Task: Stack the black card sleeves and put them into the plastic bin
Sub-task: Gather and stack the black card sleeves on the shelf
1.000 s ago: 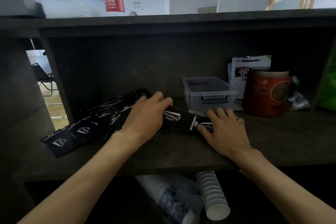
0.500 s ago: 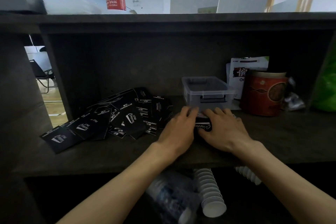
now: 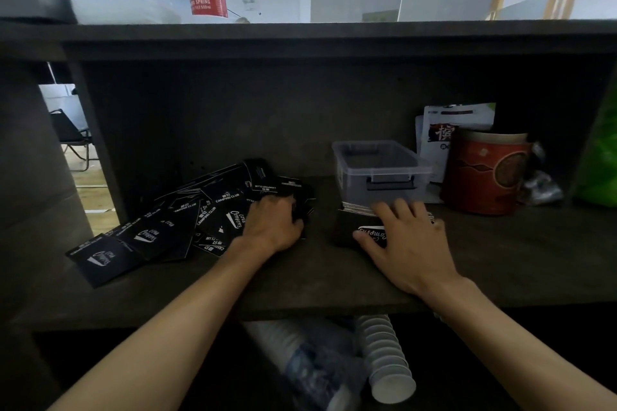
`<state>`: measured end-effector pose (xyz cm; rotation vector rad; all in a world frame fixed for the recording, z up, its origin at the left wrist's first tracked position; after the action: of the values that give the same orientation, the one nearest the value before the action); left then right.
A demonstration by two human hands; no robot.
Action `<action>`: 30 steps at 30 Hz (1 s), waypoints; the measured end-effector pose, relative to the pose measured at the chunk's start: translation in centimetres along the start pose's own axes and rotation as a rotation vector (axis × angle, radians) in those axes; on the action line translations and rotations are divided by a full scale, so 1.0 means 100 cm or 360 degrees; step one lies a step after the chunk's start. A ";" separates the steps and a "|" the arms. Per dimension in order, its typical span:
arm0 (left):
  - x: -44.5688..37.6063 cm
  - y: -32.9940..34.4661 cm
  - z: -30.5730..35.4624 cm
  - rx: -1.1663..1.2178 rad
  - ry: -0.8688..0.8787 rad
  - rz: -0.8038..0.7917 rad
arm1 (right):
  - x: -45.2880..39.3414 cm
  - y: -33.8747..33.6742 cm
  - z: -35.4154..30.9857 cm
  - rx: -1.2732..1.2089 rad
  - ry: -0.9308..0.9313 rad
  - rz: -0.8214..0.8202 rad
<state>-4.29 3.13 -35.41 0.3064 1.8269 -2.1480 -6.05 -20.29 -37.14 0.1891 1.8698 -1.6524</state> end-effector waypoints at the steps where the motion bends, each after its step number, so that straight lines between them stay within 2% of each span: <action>1: 0.001 0.001 0.001 -0.0007 0.0028 0.0068 | 0.000 0.000 0.000 -0.0007 0.0001 -0.0005; 5: 0.014 0.000 0.009 -0.0190 0.0227 0.0391 | 0.001 -0.002 0.000 -0.0008 -0.0001 -0.0024; 7: 0.021 -0.014 0.014 -0.0175 0.0250 0.0657 | 0.001 -0.002 0.000 -0.0012 0.0003 -0.0028; 10: 0.033 -0.049 0.019 0.0304 0.0185 0.1209 | 0.001 -0.003 -0.001 -0.0007 0.0009 -0.0041; 11: 0.036 -0.059 0.017 0.0521 0.0172 0.1297 | 0.001 -0.003 -0.001 -0.0009 0.0011 -0.0046; 14: 0.041 -0.067 0.010 0.1038 0.0185 0.1187 | 0.000 -0.003 -0.001 -0.0016 0.0010 -0.0057; 16: 0.047 -0.062 0.010 0.1113 0.0165 0.1077 | 0.000 -0.003 -0.001 -0.0018 0.0006 -0.0052; 25: 0.047 -0.039 -0.005 0.1473 -0.0422 0.1111 | 0.000 -0.003 0.000 -0.0015 0.0001 -0.0055; 27: 0.051 -0.036 -0.004 0.1366 -0.0313 0.1089 | -0.001 -0.003 0.000 -0.0012 0.0000 -0.0041; 30: 0.059 -0.026 0.005 0.0981 0.0008 0.0996 | -0.001 -0.003 0.001 -0.0028 -0.0002 -0.0061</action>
<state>-10.68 2.52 -35.01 0.8801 0.8386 -2.1468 -6.08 -20.37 -36.81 0.1462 1.8972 -1.6608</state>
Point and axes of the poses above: each hand's wrist, its own x-axis away from the middle knuckle, its own y-axis out of the palm, z = x × y, the point moved 1 cm from there along -x, towards the middle knuckle, and after that the axes turned 2 degrees about -y, right-handed, at the moved point
